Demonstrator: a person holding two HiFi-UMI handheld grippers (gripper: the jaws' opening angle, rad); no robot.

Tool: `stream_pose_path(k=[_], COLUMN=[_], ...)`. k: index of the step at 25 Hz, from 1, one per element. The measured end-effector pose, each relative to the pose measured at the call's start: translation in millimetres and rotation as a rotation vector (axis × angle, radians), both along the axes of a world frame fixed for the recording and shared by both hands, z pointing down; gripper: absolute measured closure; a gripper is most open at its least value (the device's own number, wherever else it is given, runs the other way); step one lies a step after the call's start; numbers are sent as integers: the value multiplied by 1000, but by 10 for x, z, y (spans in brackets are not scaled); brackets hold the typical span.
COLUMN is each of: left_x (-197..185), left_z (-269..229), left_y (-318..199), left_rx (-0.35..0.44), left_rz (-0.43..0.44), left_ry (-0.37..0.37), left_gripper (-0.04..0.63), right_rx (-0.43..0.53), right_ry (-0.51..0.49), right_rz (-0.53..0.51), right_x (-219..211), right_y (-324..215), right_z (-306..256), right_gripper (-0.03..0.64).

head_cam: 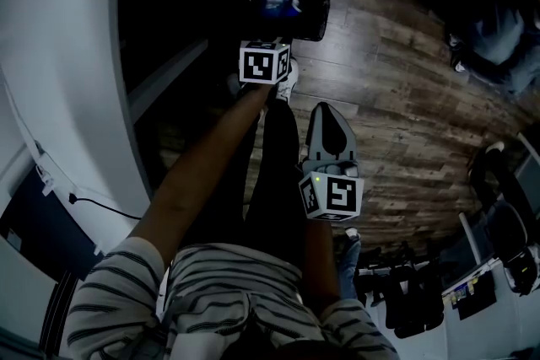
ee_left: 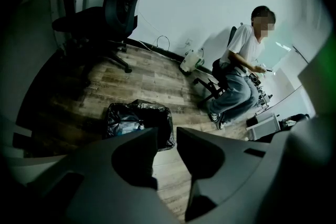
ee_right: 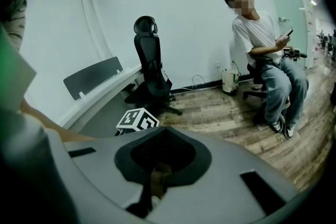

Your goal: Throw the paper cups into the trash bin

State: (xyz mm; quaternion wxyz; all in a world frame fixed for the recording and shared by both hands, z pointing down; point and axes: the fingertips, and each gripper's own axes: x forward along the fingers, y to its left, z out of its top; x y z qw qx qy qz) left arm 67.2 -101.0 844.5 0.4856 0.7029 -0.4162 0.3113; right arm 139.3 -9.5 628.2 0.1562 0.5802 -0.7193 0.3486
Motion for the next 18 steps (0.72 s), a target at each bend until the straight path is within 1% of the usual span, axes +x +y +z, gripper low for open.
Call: stream_pose_path(k=[2,8,12,18], left_x=[-25,-83,-119,-197], left_z=[-112,-396,-621,-957], left_y=[19,93,75,105], left_rx=[21,63,105,150], left_rz=[-6,-12,-14,-11], left_ry=[7,22,24,17], left_gripper=[484,513,543,563], right_rx=[11,30,54,84], right_ry=[5,15,24,32], right_rz=[0,-3,-3,-12], right_x=[-24,-88,-113,-148], right_y=[17,101,100,113], right_z=[-50,-182,-297,-495], right_gripper=[606,606,606,606])
